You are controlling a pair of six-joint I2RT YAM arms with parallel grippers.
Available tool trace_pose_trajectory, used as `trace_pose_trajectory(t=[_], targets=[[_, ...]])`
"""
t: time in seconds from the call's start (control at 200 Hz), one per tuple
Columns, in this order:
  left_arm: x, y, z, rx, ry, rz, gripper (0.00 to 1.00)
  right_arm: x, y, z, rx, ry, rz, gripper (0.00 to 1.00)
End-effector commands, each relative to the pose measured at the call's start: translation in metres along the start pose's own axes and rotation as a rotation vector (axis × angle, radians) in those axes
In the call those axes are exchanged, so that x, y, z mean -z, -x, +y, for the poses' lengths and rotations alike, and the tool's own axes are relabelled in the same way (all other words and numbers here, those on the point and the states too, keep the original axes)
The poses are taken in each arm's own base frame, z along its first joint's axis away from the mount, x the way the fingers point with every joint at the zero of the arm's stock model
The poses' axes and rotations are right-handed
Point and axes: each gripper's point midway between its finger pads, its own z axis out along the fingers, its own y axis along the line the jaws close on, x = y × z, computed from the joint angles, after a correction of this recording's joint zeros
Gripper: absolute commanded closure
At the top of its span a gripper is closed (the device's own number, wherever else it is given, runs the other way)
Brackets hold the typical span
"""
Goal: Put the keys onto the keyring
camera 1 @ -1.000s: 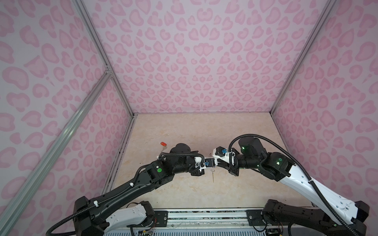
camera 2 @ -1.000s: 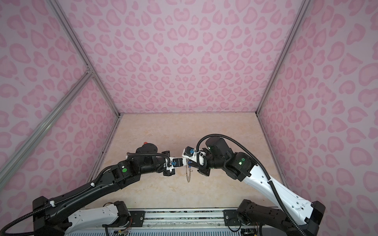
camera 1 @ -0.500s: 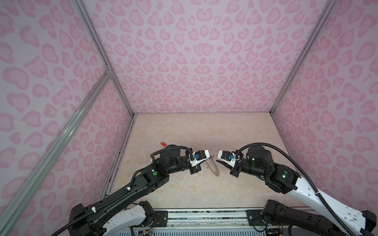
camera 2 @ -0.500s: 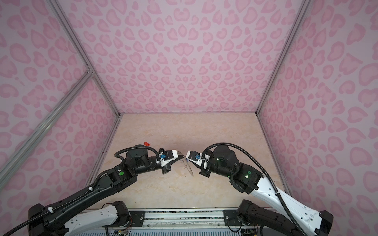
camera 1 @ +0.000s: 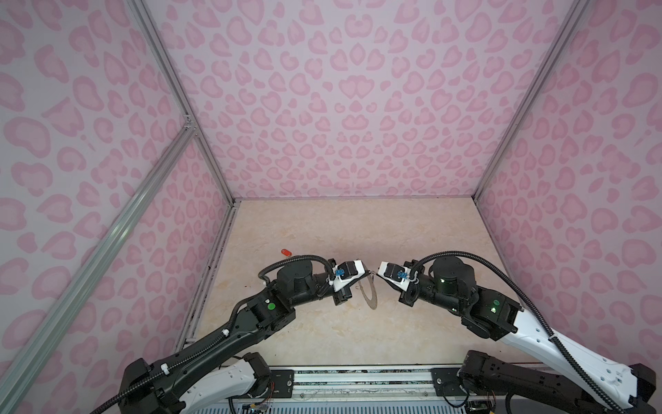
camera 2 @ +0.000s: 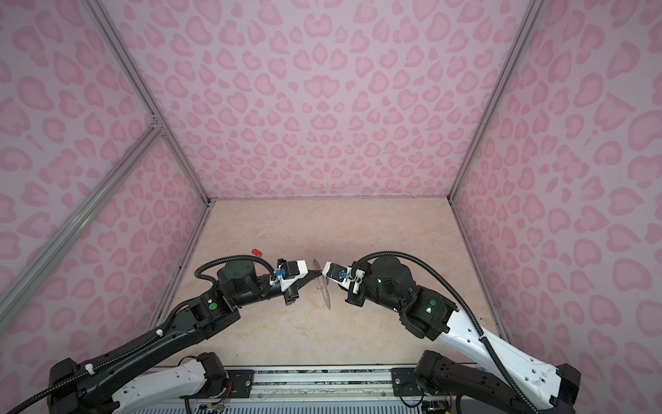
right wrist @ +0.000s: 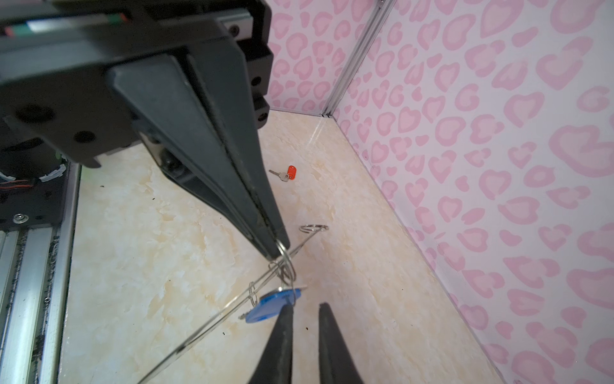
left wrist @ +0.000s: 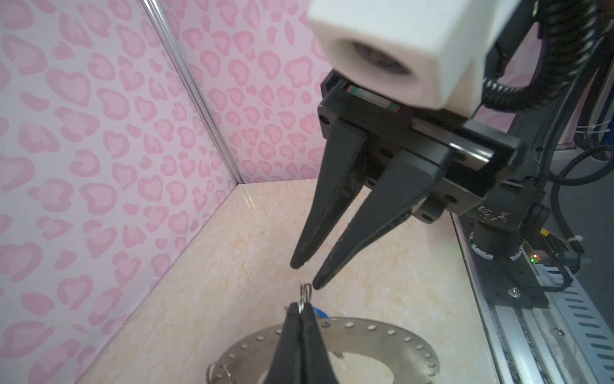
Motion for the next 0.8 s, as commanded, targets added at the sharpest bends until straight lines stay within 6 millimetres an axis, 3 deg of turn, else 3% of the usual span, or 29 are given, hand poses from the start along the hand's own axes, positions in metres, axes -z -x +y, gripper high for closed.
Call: trace_pose_trajectory(t=[0.0, 0.26, 0.795], targets=[[0.0017, 0.0171, 0.0029, -0.018, 0.008, -0.069, 0.97, -0.0023, 0.0061, -0.0031, 0.005, -0.015, -0.024, 0.83], [0.0010, 0.0171, 0.0026, -0.013, 0.006, -0.072, 0.97, -0.0073, 0.0037, 0.0010, 0.018, 0.012, -0.005, 0.84], [-0.0016, 0.0232, 0.0064, 0.013, 0.018, -0.104, 0.97, -0.0112, 0.0029, 0.0040, 0.012, 0.034, 0.007, 0.98]])
